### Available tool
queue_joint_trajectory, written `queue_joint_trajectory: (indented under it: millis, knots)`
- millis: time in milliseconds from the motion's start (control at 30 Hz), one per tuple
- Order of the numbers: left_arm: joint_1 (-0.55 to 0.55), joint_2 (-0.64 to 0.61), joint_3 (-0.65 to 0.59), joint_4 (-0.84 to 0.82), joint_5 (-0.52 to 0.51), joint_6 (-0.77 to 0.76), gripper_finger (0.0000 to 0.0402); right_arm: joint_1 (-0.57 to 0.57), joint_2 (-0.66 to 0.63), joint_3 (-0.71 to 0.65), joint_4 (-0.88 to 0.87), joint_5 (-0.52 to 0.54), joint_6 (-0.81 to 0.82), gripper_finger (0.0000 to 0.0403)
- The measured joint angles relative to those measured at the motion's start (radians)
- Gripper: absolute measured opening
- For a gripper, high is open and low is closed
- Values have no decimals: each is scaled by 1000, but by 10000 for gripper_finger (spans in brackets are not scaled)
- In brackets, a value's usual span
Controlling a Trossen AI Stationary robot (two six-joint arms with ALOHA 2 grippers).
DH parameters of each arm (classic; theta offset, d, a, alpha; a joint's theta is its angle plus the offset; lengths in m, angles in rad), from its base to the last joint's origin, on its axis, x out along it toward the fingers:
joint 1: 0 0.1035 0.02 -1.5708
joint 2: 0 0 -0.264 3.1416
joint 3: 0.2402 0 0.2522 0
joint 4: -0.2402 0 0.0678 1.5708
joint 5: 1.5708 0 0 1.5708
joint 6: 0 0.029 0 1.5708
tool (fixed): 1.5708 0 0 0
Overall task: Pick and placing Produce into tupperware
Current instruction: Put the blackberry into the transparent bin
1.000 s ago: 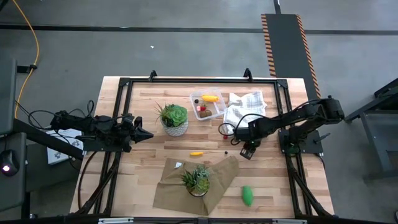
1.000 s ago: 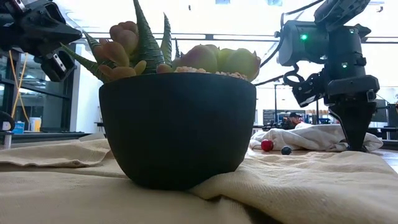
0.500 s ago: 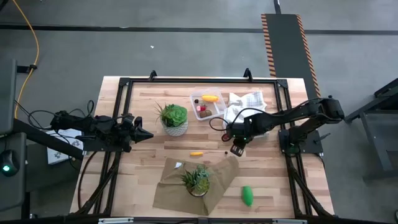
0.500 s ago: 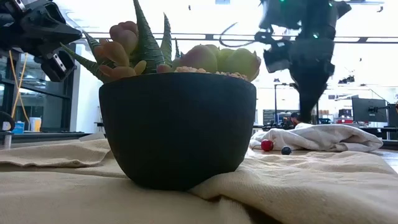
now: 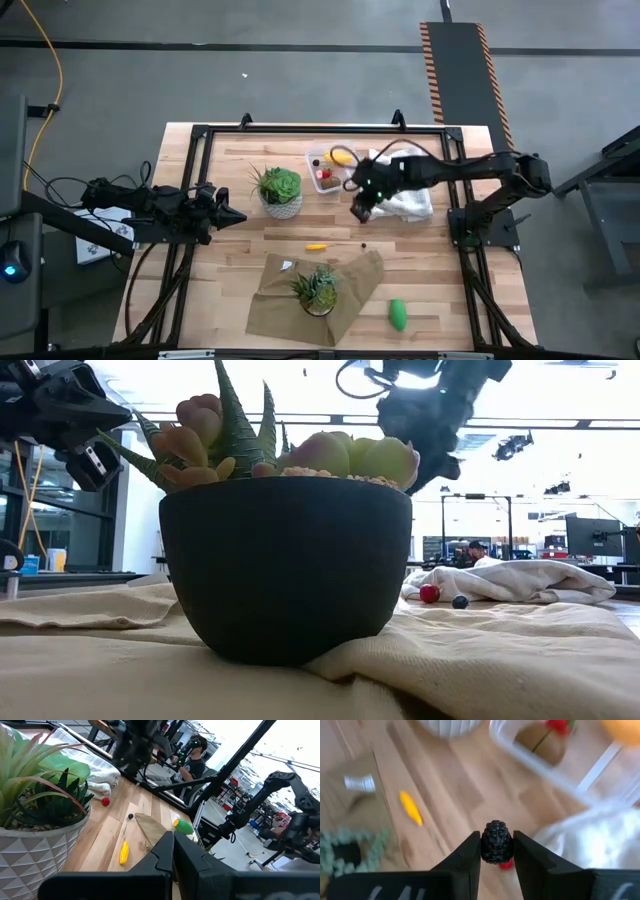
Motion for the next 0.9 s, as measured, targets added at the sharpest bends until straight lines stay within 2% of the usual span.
queue_joint_trajectory:
  millis: [300,500,633,900]
  knots:
    - [0,0,0,0,0,0,1,-146,0,60,95,-54,-52,83]
    - [0,0,0,0,0,0,1,-235,28,96,86,-112,-66,83]
    - [0,0,0,0,0,0,1,-259,122,186,42,-154,-113,83]
    - [0,0,0,0,0,0,1,-305,380,513,-259,-110,-211,83]
